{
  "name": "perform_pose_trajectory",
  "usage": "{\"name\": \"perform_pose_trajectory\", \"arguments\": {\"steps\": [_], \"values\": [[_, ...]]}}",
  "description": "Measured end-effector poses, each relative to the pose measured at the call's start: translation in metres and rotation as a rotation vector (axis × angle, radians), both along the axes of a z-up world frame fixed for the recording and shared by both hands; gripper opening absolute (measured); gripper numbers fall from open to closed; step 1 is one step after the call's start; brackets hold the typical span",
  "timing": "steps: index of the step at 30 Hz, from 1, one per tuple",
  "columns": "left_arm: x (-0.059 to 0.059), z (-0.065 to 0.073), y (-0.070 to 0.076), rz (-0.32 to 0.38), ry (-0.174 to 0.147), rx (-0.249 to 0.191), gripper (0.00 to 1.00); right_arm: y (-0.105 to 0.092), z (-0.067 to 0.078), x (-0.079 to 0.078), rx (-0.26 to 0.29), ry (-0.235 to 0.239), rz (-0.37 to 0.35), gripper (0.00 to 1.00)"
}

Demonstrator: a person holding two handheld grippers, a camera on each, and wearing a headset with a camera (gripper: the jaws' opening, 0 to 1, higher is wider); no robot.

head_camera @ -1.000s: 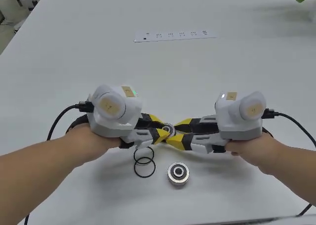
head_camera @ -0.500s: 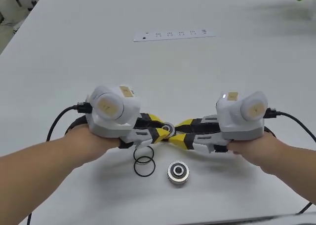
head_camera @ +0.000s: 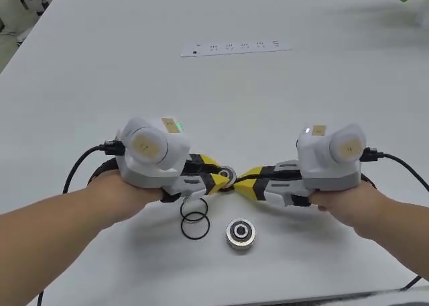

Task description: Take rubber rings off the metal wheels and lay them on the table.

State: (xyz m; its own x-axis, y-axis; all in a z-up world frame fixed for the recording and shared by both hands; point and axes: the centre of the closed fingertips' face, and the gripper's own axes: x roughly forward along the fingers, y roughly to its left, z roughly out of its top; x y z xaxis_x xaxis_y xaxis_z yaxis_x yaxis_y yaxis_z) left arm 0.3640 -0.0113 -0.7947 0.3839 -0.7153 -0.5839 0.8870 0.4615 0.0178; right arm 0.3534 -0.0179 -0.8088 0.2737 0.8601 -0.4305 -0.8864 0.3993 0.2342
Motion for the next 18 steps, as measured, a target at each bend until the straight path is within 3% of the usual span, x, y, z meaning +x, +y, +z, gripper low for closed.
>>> {"name": "perform_pose_trajectory", "arguments": {"steps": [4,18], "values": [[0.0006,-0.0009,0.0009,0.003,-0.001,0.002,0.13,-0.0014,0.0002,0.0008,0.004,0.022,-0.014,0.00],[-0.0009,-0.0013,0.0012,0.006,-0.014,0.016,0.12,-0.0083,0.0042,0.0062,0.101,0.183,-0.129,0.00]]}}
